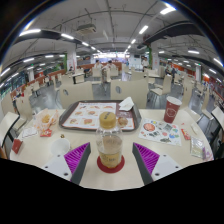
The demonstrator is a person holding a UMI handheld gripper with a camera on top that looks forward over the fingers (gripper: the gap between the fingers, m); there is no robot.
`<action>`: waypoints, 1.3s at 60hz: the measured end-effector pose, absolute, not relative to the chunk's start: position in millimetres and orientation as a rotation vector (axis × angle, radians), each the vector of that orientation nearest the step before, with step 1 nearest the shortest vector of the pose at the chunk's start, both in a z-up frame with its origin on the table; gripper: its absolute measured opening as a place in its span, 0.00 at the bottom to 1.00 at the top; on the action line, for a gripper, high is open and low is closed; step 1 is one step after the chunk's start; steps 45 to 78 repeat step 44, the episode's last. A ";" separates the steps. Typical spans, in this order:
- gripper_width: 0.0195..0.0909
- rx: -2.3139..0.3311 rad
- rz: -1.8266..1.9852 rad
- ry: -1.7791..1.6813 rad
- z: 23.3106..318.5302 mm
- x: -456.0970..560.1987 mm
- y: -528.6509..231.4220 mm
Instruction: Pour water
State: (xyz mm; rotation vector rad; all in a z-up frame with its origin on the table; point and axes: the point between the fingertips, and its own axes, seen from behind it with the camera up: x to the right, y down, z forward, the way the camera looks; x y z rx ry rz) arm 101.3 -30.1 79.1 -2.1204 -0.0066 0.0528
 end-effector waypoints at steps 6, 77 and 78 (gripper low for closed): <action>0.92 -2.169 0.057 0.018 97.9 101.9 -64.5; 0.92 -2.281 0.035 0.096 144.5 77.8 -180.9; 0.92 -2.281 0.035 0.096 144.5 77.8 -180.9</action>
